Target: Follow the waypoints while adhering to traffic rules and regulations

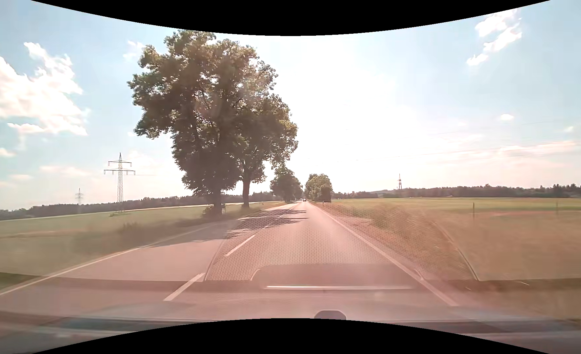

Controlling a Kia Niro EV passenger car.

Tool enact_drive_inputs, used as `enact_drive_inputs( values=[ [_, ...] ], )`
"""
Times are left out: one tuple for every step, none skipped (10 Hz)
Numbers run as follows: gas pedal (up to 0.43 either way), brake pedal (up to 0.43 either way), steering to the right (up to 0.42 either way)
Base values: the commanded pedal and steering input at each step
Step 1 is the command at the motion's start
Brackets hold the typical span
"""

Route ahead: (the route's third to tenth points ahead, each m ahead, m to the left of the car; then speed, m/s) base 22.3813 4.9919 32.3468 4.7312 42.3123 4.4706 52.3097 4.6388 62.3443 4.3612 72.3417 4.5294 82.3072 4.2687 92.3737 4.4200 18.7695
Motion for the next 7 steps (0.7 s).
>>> enact_drive_inputs(
  values=[
    [0.22, 0.0, -0.002],
    [0.22, 0.0, -0.002],
    [0.22, 0.0, -0.002],
    [0.22, 0.0, -0.002],
    [0.22, 0.0, -0.002],
    [0.22, 0.0, -0.002],
    [0.22, 0.0, -0.002]
  ],
)
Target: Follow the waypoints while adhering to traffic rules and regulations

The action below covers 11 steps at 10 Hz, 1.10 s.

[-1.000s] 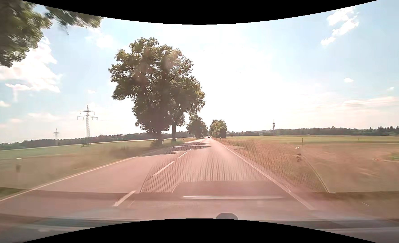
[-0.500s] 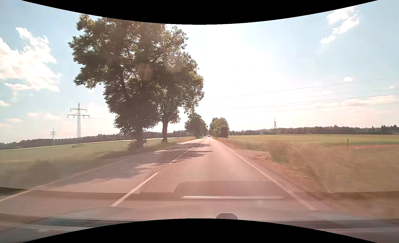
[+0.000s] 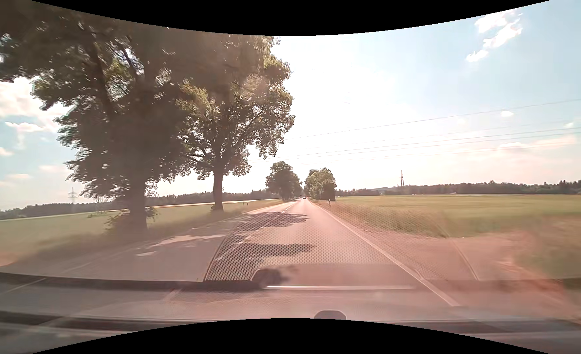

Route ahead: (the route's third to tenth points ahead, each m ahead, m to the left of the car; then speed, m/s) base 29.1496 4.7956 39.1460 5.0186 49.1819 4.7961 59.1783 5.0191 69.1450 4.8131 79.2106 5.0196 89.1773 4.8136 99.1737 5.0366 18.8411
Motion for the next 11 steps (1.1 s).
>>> enact_drive_inputs(
  values=[
    [0.22, 0.0, -0.002],
    [0.22, 0.0, -0.002],
    [0.22, 0.0, -0.002],
    [0.22, 0.0, -0.002],
    [0.22, 0.0, -0.002],
    [0.22, 0.0, -0.003],
    [0.22, 0.0, -0.002],
    [0.22, 0.0, -0.002],
    [0.22, 0.0, -0.002],
    [0.22, 0.0, -0.002],
    [0.22, 0.0, -0.003]
  ],
)
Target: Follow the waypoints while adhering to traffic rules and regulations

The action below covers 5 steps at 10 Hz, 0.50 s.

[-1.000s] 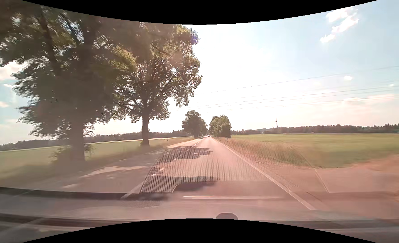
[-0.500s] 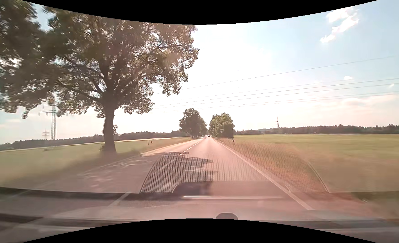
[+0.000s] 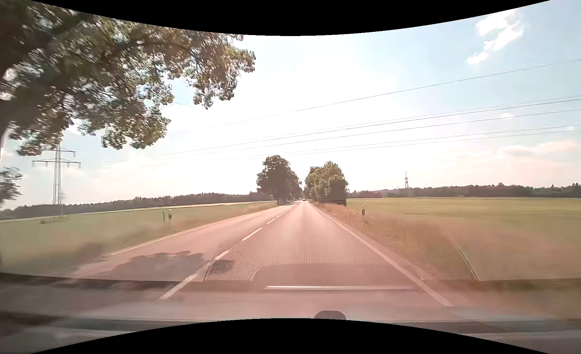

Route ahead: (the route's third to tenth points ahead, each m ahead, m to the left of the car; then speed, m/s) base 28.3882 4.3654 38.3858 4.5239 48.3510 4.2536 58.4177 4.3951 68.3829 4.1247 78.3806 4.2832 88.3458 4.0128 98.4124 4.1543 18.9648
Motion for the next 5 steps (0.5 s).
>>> enact_drive_inputs(
  values=[
    [0.22, 0.0, -0.003],
    [0.22, 0.0, -0.003],
    [0.22, 0.0, -0.003],
    [0.22, 0.0, -0.003],
    [0.22, 0.0, -0.003]
  ],
)
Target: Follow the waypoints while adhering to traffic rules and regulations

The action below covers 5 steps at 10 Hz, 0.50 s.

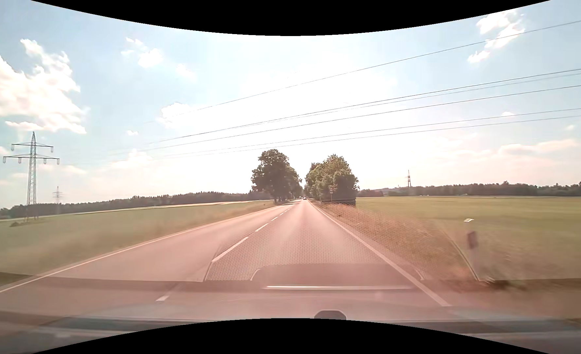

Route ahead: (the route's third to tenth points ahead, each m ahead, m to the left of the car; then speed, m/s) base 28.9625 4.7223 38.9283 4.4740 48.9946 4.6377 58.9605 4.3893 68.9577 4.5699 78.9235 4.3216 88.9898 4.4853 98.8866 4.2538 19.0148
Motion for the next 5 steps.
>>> enact_drive_inputs(
  values=[
    [0.22, 0.0, -0.003],
    [0.22, 0.0, -0.003],
    [0.22, 0.0, -0.003],
    [0.22, 0.0, -0.003],
    [0.22, 0.0, -0.003]
  ],
)
